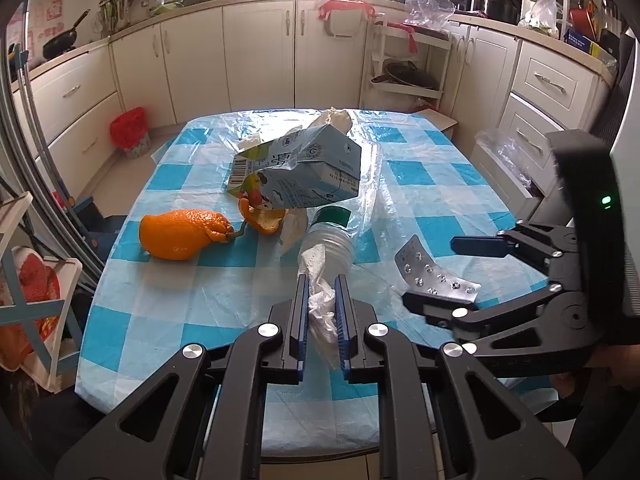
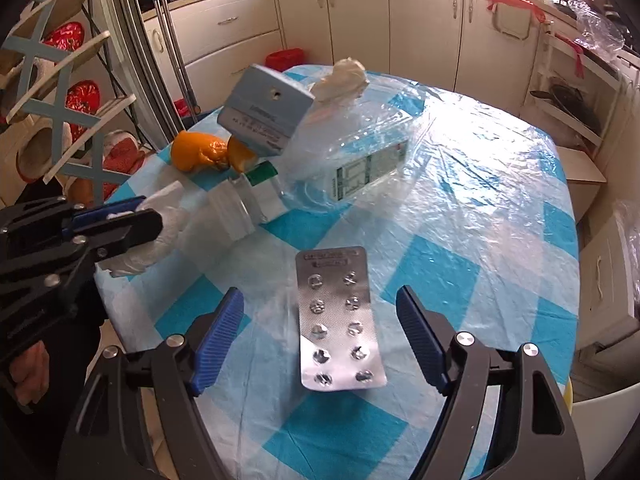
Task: Collect trash
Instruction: 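Lift the blister pack with the right tool while the left tool holds the tissue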
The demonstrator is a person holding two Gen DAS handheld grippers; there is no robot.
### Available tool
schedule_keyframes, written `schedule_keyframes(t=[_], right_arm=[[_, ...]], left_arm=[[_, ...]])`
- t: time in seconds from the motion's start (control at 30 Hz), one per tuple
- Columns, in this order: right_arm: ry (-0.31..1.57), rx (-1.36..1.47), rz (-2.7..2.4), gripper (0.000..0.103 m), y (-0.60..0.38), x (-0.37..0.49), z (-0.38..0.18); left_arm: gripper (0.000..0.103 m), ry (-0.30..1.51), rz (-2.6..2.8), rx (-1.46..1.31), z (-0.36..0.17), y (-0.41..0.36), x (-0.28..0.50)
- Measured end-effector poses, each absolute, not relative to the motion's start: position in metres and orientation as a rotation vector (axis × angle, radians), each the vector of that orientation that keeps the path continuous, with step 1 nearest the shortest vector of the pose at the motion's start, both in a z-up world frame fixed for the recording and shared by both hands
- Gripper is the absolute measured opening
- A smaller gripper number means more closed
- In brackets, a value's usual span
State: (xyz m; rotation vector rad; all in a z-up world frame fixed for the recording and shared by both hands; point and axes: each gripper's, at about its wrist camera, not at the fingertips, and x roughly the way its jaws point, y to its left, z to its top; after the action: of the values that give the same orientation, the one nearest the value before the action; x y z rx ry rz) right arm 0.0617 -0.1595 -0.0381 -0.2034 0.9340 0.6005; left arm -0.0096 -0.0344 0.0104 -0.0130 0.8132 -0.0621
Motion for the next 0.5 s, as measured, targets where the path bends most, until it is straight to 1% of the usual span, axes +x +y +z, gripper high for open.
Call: schedule_keyframes(t=[0.1, 0.13, 0.17, 0.2, 0.23, 0.3, 0.5], right_arm=[[0.948, -0.250, 0.573, 0.075, -0.147, 0.069, -0.053], [0.935, -0.256, 0.569, 0.069, -0.146, 0.069, -0.054], [0.928, -0.251, 0.562, 0.054, -0.147, 0.070, -0.053], [0.926, -0.234, 0.554, 0.045, -0.151, 0.071, -0.052], [0.934, -0.205, 0.556, 0.043, -0.156, 0.073, -0.051], [0.942, -0.154, 0.552, 0.043, -0.168, 0.076, -0.050], [0.917, -0.133, 0.539, 0.042, -0.179, 0.072, -0.043]], left_arm=[[0.012, 0.807, -0.057, -0.027, 0.013, -0.029, -0.014], [0.012, 0.805, -0.055, -0.032, 0.014, -0.027, -0.015], [0.012, 0.803, -0.054, -0.039, 0.014, -0.025, -0.017], [0.012, 0.802, -0.053, -0.043, 0.015, -0.023, -0.018], [0.012, 0.802, -0.052, -0.048, 0.015, -0.022, -0.018], [0.012, 0.803, -0.052, -0.056, 0.015, -0.020, -0.020], [0.012, 0.797, -0.061, -0.055, 0.017, -0.023, -0.022]])
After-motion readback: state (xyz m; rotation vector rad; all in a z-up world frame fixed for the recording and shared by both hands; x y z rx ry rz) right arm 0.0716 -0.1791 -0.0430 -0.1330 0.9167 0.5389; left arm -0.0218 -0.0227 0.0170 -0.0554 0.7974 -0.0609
